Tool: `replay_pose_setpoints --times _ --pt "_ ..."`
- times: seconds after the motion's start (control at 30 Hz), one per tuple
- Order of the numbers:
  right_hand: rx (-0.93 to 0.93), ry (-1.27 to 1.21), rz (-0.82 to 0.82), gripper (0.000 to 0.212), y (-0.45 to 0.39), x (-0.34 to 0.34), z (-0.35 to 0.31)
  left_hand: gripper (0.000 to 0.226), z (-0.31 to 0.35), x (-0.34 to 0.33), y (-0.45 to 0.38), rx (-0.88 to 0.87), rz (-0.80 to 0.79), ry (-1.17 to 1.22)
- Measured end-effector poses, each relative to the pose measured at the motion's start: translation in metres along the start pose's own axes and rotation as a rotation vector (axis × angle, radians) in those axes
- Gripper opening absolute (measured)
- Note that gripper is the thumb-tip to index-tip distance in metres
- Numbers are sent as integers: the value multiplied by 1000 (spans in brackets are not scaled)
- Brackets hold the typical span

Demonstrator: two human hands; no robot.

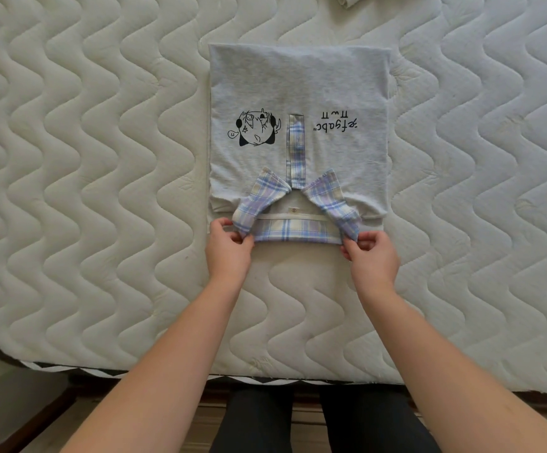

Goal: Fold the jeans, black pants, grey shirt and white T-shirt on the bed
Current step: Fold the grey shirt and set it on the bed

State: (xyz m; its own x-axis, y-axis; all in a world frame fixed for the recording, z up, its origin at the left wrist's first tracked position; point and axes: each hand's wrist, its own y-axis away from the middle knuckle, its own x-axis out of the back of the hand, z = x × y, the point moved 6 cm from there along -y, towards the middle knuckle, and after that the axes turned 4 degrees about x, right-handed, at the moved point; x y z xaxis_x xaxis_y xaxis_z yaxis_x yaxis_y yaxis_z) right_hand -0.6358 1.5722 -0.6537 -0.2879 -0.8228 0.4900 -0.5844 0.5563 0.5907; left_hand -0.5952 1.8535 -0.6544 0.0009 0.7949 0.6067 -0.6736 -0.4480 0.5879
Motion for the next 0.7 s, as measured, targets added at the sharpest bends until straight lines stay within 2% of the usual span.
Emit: replay_pose_setpoints --times 0.07,0.17,0.23,0.4,0.57,0.7 --pt "-21 14 -18 20 0 -1 5 39 -7 -1 0 33 -22 -26" --pt "-19 39 -35 16 1 -3 6 41 -7 4 -4 -13 -8 21" --pt "-43 -16 -26 10 3 -3 6 32 -5 9 -11 -14 9 87" --pt "6 96 -67 26 -5 -6 -1 27 -4 14 -34 170 82 275" --pt "57 166 -74 18 -14 -2 -5 44 4 9 -47 403 12 422" --pt "99 179 -31 17 -9 4 -10 47 12 16 -52 380 108 421"
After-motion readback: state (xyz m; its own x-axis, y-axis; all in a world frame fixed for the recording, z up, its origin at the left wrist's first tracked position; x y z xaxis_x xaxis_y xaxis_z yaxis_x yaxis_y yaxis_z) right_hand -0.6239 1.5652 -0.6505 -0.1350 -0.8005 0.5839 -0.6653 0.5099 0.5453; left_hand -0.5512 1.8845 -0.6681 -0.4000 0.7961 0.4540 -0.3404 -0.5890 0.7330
